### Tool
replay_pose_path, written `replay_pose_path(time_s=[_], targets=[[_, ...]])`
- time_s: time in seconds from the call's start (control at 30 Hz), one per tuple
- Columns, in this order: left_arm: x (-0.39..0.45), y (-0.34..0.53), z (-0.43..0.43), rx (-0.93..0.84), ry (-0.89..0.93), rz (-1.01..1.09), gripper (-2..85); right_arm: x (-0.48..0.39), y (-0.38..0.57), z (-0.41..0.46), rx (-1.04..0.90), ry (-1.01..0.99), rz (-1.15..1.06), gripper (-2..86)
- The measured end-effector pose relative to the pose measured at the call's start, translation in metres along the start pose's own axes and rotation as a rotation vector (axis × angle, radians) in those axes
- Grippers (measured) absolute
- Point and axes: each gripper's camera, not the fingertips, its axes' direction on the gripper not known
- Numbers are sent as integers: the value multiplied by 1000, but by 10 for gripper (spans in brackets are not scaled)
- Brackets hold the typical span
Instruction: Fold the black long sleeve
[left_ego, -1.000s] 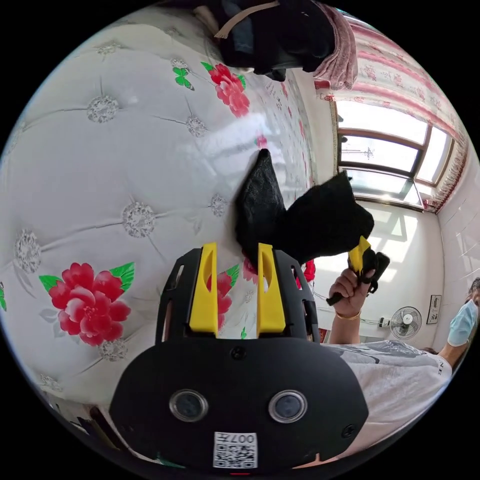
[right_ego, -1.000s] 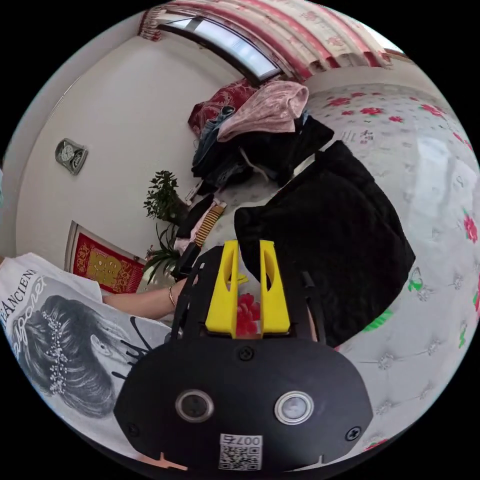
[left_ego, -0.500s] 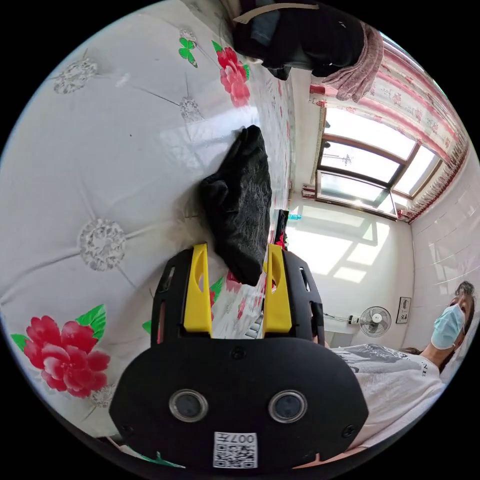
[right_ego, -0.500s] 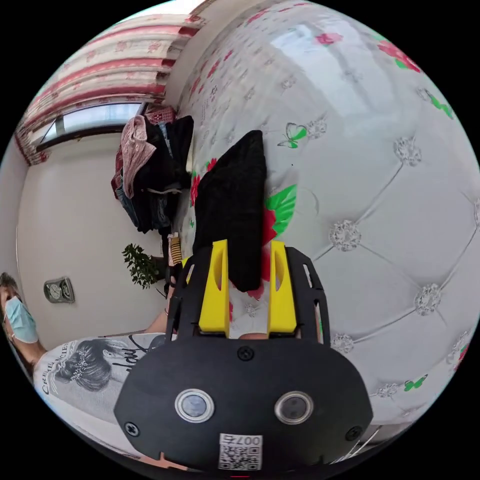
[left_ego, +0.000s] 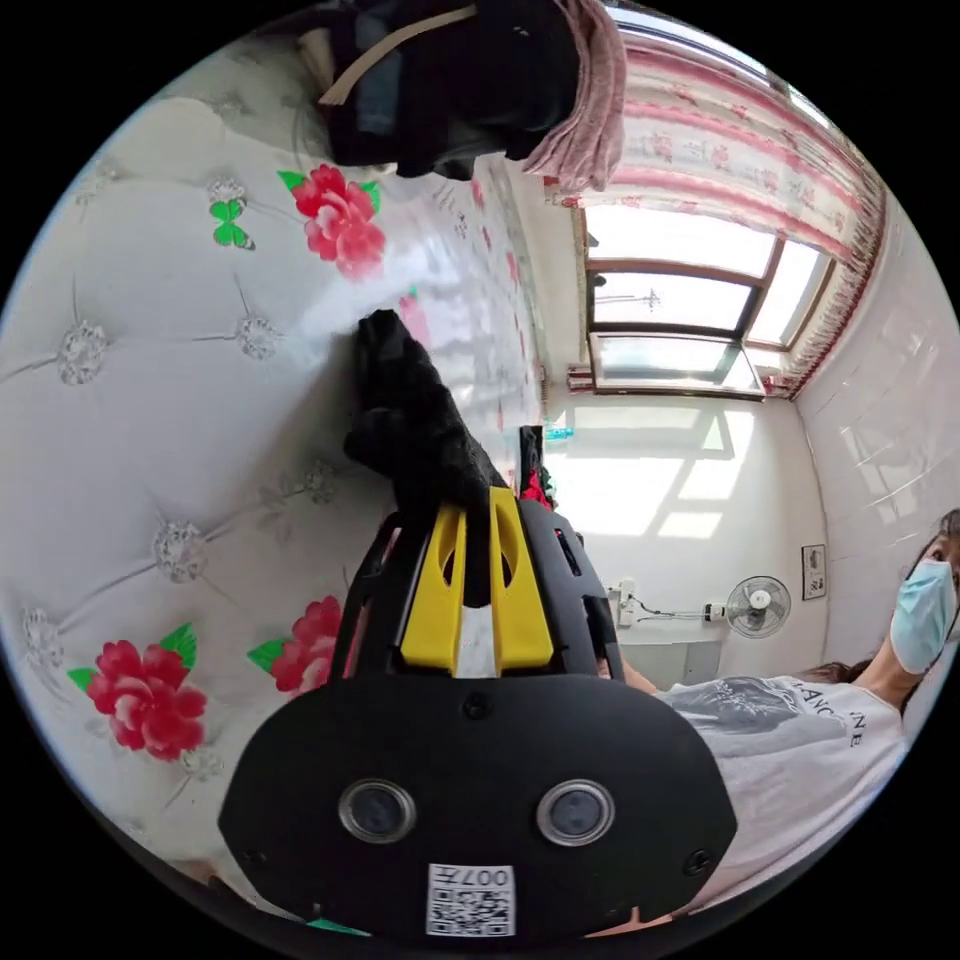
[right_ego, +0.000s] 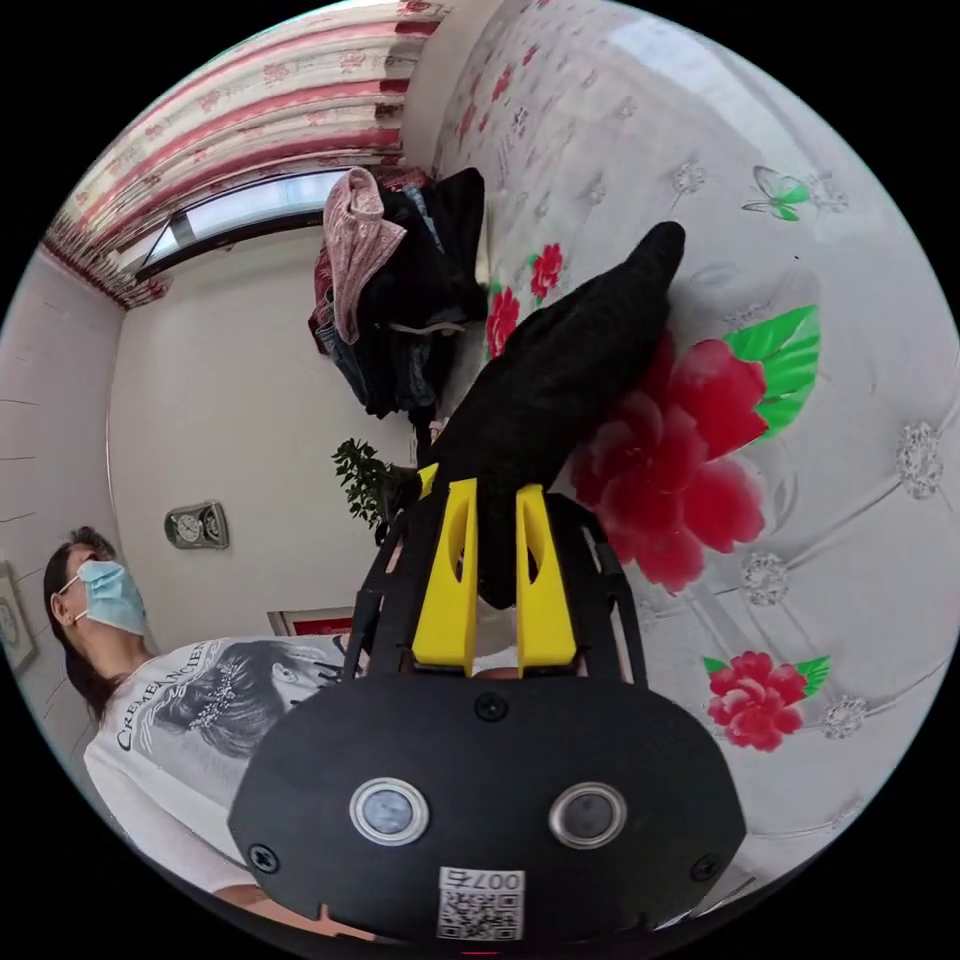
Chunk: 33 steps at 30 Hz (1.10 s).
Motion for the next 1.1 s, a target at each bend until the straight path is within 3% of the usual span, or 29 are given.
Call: replay_pose_path(time_s=[0.2, 0.5, 0.57, 0.67, 0.73, 0.87, 1.0, 1.1], targets=[[39, 27, -112, 115, 38, -24, 27, -64, 5, 84, -137, -87, -32, 46], [153, -24, -372, 461, -19, 273, 25, -325, -67, 317, -308, -131, -510, 46], [188, -11, -439, 540, -102, 360, 28, -384, -58, 384, -327, -163, -612, 47], [189, 13, -501, 629, -244, 326, 34, -414, -39, 478, -365, -180, -615, 48], [163, 27, -523, 650, -360, 243, 41, -405, -25, 534, -404, -133, -576, 46], [62, 94, -523, 704, -577, -63, 61, -330, 22, 602, -508, 202, -598, 40], [22, 156, -453, 712, -786, -96, 66, -236, 57, 556, -540, 476, -585, 33], [13, 159, -358, 567, -921, -41, 63, -159, 89, 478, -525, 818, -527, 24]])
